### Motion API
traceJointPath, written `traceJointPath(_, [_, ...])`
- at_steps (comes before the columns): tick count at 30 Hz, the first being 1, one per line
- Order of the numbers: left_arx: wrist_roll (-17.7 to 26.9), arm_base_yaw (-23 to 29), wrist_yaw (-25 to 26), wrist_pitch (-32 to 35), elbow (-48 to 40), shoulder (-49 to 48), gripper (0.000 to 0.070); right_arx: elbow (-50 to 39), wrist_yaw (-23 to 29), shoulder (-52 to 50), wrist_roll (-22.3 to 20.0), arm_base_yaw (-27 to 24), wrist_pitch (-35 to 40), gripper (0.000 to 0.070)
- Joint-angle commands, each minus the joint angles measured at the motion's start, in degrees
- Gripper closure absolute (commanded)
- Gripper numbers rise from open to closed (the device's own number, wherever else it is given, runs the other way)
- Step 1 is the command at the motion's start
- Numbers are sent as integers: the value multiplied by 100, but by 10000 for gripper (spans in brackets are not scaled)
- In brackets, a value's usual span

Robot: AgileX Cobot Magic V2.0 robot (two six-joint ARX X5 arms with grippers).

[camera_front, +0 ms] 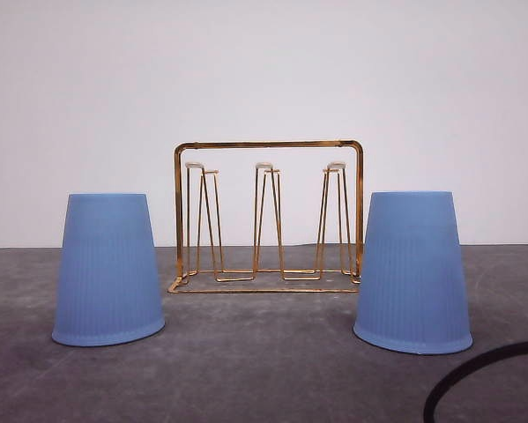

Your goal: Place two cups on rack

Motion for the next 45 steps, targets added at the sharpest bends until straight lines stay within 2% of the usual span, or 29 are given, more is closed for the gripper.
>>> traceJointPath(1, [-566,0,17,140,-68,0,700,-20,-11,-4,262,9,101,684])
traceJointPath(4, [-1572,0,48,295,13,-2,700,-15,-136,-4,1244,7,227,686])
traceJointPath(6, [-2072,0,48,379,126,0,700,7,-228,-4,1948,7,446,693])
traceJointPath(9, [-2286,0,111,311,431,0,697,199,-383,-4,2548,7,525,693])
traceJointPath(11, [-2282,0,122,42,766,12,696,442,-540,-4,2640,9,430,694])
traceJointPath(14, [-2280,0,132,-789,1477,134,696,965,-729,0,2629,7,104,694])
traceJointPath(17, [-2213,0,294,-1809,2252,388,696,1642,-750,58,2596,7,-651,694])
traceJointPath(19, [-1971,0,431,-2450,2737,632,696,2118,-756,190,2461,7,-1306,694])
traceJointPath(24, [-1369,0,869,-3761,3631,1375,697,3038,-792,754,1670,9,-2904,694])
traceJointPath(27, [-1022,0,1240,-4205,3924,1835,697,3280,-1000,1151,1112,7,-3426,694])
traceJointPath(30, [-585,0,1656,-4430,4076,2277,697,3298,-1569,1513,911,9,-3451,694])
traceJointPath(34, [-208,-65,2130,-4403,4103,2682,697,3298,-2070,1978,703,12,-3443,694])
traceJointPath(37, [-104,-373,2135,-4268,4103,2818,697,3298,-2142,2153,666,187,-3345,694])
traceJointPath(40, [195,-795,2043,-4085,4103,2892,697,3298,-2148,2223,646,440,-3157,694])
traceJointPath(45, [1041,-1484,1921,-3958,4103,3058,697,3298,-2142,2247,622,936,-3044,693])
